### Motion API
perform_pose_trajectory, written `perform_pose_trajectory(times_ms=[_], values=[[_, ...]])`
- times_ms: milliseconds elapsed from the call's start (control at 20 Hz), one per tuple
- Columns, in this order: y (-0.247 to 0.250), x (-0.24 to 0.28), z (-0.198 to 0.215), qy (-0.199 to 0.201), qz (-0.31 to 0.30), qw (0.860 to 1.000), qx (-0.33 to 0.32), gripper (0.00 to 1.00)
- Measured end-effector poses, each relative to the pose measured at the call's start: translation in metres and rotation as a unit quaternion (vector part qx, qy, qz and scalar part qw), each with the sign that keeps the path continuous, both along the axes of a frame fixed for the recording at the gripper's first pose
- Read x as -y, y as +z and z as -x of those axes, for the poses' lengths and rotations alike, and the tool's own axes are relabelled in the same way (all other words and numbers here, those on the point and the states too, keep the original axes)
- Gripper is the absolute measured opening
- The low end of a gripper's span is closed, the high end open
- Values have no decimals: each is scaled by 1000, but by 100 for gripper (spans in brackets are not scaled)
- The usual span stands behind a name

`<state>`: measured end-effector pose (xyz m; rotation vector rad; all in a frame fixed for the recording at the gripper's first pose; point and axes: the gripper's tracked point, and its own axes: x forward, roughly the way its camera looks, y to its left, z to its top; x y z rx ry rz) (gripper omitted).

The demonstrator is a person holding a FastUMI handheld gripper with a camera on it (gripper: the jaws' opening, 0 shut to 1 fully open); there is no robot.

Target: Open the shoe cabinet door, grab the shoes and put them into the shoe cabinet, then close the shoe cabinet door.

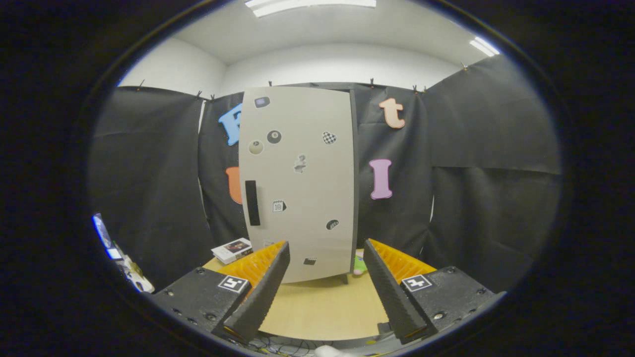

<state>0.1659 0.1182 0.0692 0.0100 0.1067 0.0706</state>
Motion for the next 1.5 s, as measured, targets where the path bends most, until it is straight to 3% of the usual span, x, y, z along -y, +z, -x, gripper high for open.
perform_pose_trajectory(times_ms=[1500], values=[[2,-8,7,2,-10,1000,3,98]])
